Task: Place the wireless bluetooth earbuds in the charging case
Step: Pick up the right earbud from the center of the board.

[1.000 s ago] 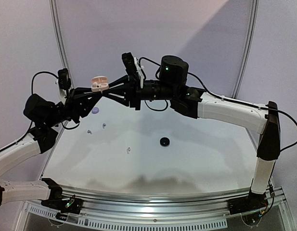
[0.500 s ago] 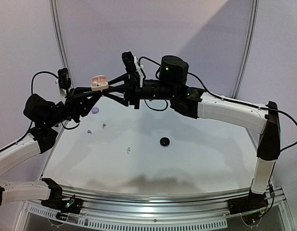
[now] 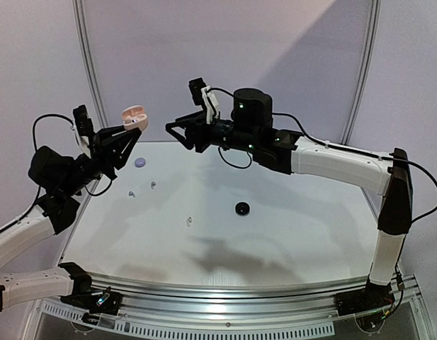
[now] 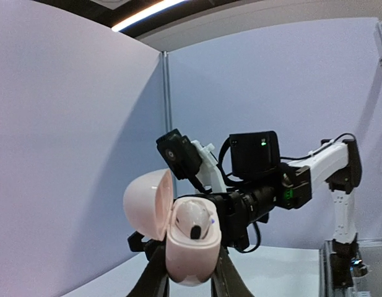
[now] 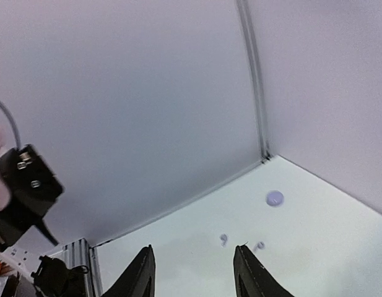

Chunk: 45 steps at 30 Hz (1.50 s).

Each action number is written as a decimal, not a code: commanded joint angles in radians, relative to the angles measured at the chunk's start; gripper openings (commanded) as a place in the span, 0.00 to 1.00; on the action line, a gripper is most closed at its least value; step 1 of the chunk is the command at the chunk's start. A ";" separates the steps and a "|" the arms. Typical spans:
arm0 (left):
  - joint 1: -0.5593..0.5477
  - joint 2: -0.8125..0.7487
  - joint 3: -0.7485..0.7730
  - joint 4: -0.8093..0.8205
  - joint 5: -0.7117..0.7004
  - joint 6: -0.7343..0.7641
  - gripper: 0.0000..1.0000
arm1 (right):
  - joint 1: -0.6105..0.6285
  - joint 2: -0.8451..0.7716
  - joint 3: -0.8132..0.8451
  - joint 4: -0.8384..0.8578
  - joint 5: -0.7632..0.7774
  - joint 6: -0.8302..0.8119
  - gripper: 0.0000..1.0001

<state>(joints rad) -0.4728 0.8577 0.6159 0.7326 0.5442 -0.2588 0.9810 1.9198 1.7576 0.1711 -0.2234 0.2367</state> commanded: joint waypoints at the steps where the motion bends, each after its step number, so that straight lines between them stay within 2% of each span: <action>1: 0.005 -0.039 -0.057 -0.056 -0.134 0.149 0.00 | -0.010 0.061 0.101 -0.332 0.333 0.159 0.43; 4: 0.005 -0.065 -0.082 -0.077 -0.173 0.175 0.00 | -0.010 0.145 0.220 -0.561 0.393 0.239 0.43; 7: 0.005 -0.086 -0.100 -0.089 -0.192 0.178 0.00 | -0.011 0.270 0.347 -0.758 0.388 0.309 0.43; 11: 0.005 -0.102 -0.113 -0.095 -0.177 0.172 0.00 | -0.006 0.433 0.492 -0.916 0.344 0.361 0.49; 15: 0.005 -0.108 -0.121 -0.095 -0.163 0.155 0.00 | 0.024 0.552 0.541 -0.920 0.333 0.331 0.53; 22: 0.005 -0.106 -0.126 -0.090 -0.149 0.145 0.00 | 0.056 0.663 0.571 -0.833 0.235 0.256 0.57; 30: 0.008 -0.109 -0.125 -0.091 -0.147 0.137 0.00 | 0.059 0.706 0.546 -0.818 0.323 0.171 0.58; 35: 0.012 -0.103 -0.124 -0.090 -0.148 0.130 0.00 | 0.059 0.721 0.533 -0.829 0.331 0.144 0.48; 41: 0.019 -0.096 -0.121 -0.088 -0.148 0.125 0.00 | 0.070 0.722 0.531 -0.888 0.372 0.101 0.45; 45: 0.019 -0.095 -0.121 -0.091 -0.150 0.120 0.00 | 0.076 0.712 0.510 -0.926 0.398 0.063 0.40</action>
<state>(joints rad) -0.4637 0.7593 0.5072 0.6510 0.3920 -0.1265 1.0473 2.6129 2.2925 -0.6773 0.1268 0.3473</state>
